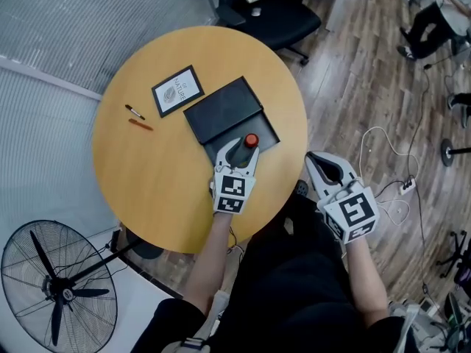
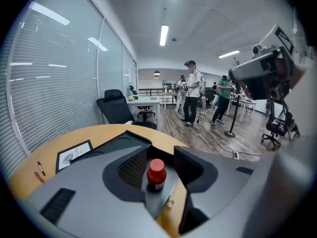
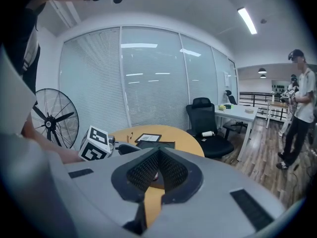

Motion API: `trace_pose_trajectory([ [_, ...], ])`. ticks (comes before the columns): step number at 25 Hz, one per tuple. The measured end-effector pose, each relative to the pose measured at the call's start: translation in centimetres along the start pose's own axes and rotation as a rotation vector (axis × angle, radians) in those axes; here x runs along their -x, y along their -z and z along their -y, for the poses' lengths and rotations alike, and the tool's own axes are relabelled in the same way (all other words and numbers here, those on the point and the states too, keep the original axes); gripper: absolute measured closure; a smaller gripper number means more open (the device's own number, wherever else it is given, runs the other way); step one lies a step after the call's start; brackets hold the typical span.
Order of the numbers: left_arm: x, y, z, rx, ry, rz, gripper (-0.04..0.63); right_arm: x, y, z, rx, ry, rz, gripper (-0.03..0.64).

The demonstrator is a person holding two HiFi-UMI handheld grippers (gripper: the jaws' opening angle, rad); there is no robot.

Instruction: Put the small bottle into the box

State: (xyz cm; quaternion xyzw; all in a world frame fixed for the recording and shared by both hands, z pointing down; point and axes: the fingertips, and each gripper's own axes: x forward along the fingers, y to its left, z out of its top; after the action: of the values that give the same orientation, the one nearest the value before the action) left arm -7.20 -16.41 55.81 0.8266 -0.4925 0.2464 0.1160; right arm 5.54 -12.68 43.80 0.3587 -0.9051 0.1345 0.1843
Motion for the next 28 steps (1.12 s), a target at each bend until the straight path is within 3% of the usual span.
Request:
trace_pose_trajectory([
  [13,6.2,-5.5,1.8,0.05,-0.027,0.132,0.44,0.1,-1.6,-0.7,0.005,-0.043,0.084,0.607],
  [28,11.5,-10.3,2.5,0.122,-0.026,0.273,0.561,-0.9,-3.5,-2.8,0.032,-0.091,0.122,0.607],
])
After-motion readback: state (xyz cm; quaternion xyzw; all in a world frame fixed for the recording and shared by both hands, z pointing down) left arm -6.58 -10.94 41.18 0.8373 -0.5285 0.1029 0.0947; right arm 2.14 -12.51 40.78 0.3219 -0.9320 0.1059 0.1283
